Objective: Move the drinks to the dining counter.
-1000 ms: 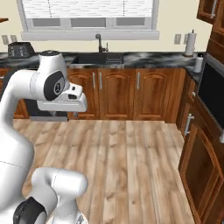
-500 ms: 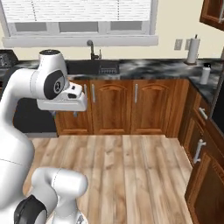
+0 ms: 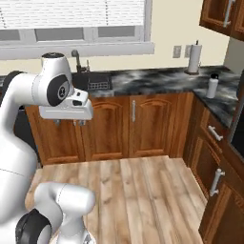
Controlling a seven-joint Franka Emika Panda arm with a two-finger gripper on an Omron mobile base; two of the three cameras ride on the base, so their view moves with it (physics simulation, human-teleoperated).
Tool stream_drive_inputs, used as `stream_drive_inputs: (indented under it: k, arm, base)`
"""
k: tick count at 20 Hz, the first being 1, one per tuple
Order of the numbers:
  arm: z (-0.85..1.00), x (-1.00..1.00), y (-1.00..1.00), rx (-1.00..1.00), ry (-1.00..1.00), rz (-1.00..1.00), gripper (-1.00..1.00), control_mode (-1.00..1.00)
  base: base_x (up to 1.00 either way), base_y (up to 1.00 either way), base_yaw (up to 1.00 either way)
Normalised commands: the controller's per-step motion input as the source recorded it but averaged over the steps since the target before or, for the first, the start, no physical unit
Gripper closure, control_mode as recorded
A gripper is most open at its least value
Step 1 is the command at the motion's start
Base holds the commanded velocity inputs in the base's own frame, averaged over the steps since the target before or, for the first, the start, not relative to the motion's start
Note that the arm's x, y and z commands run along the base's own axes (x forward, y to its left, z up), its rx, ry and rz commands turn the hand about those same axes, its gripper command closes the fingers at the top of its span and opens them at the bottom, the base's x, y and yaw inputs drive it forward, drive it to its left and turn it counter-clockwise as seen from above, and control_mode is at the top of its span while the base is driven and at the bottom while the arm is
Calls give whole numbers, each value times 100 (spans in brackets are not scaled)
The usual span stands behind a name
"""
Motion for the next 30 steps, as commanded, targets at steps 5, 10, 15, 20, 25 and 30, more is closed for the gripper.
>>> stream_drive_inputs:
  k: [5,10,15,20,25,30]
  arm:
    - [0,0,0,0,0,0,-100,100]
    - [0,0,0,0,0,0,-100,100]
    - [0,0,0,0,0,0,-100,100]
    - [0,0,0,0,0,0,-100,100]
    - [0,0,0,0,0,0,-100,100]
    - [0,0,0,0,0,0,-100,100]
  base:
    - [2,0,-91]
    - [0,10,-97]
    - [11,74,-70]
    - [16,100,-49]
    - [59,100,-20]
    - [68,100,-16]
